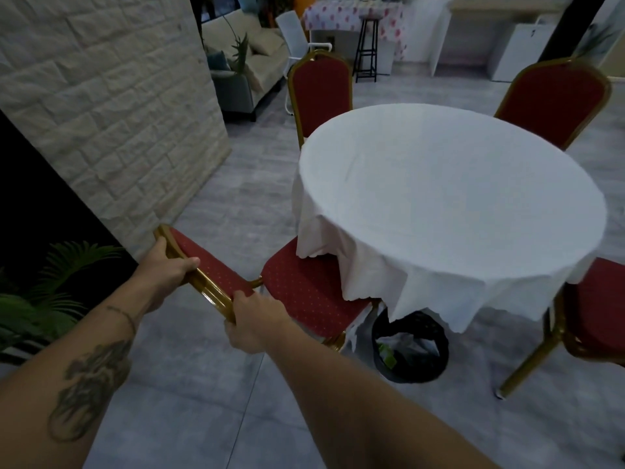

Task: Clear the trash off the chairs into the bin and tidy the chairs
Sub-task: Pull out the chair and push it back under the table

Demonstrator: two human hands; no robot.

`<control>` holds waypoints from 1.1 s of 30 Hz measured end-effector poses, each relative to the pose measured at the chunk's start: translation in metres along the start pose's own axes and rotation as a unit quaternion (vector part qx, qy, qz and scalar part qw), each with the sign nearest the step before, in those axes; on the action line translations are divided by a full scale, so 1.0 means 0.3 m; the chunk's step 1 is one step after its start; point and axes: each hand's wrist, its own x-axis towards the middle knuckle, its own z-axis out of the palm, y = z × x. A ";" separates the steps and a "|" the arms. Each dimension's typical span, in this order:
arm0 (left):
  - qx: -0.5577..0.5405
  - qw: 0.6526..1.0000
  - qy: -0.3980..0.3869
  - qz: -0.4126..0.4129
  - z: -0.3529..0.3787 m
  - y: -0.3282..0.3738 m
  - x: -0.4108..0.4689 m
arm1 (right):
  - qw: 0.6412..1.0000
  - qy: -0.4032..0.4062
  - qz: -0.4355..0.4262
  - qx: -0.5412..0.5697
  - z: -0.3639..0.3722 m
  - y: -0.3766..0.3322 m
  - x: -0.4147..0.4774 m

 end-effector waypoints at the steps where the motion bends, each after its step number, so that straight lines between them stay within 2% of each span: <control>1: -0.003 1.000 -0.006 0.003 0.007 0.007 0.008 | 1.000 -0.014 0.001 0.003 -0.010 0.013 0.008; 4: 0.001 1.000 -0.004 0.003 0.027 0.033 0.030 | 0.998 -0.052 0.011 0.021 -0.028 0.048 0.022; 8: 0.018 1.000 0.008 -0.002 0.030 0.042 0.042 | 0.998 -0.056 0.014 0.025 -0.030 0.053 0.026; 12: 0.036 0.996 0.074 0.023 0.039 0.034 0.029 | 0.997 -0.067 0.009 0.030 -0.042 0.053 0.039; 17: 0.134 0.981 0.138 0.036 0.058 0.034 0.044 | 0.996 -0.077 0.019 0.049 -0.051 0.024 0.085; 24: 0.118 0.992 0.036 -0.029 0.048 0.094 0.048 | 0.990 -0.088 0.053 0.099 -0.049 0.026 0.085; 27: 0.167 0.985 0.043 -0.031 0.059 0.124 0.017 | 0.985 -0.101 0.050 0.129 -0.089 0.068 0.056; 30: 0.213 0.975 0.061 -0.022 0.080 0.175 -0.069 | 0.987 -0.107 0.041 0.109 -0.191 0.138 0.010; 33: 0.223 0.974 0.046 -0.008 0.122 0.198 -0.145 | 0.988 -0.116 0.037 0.096 -0.319 0.215 -0.018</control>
